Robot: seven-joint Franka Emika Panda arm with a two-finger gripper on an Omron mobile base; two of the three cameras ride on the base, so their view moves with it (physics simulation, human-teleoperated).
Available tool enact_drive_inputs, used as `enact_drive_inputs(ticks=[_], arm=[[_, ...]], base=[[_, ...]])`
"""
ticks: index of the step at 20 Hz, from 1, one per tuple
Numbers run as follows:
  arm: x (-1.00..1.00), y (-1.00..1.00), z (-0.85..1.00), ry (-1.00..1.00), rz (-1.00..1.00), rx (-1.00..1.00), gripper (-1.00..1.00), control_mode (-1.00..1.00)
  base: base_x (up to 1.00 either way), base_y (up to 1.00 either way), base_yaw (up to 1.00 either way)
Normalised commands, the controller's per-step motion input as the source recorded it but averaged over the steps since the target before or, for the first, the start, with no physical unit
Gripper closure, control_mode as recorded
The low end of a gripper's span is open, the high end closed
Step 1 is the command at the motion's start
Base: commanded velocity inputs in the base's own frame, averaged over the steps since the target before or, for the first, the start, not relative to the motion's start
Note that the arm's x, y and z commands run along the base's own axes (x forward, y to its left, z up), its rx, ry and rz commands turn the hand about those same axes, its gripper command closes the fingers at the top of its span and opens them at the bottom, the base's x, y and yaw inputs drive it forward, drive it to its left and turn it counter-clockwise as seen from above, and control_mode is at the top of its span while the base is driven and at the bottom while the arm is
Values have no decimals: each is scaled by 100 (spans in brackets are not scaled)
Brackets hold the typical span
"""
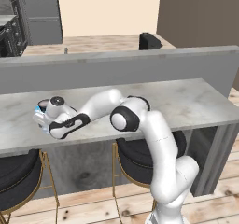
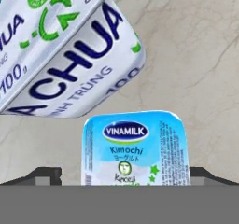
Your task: Stack the yogurt containers by placing the smaller containers on top of the larger containers.
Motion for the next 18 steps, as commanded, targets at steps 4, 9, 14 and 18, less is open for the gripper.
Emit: enact_drive_inputs(ticks=[4,9,14,18], arm=[[0,0,-29,0,0,-1,100,-100],[0,0,-30,0,0,0,100,-100],[0,-1,-28,0,0,0,100,-100],[-3,0,-5,-1,0,0,100,-100]], base=[[0,0,0],[0,0,0],[0,0,0],[0,0,0]])
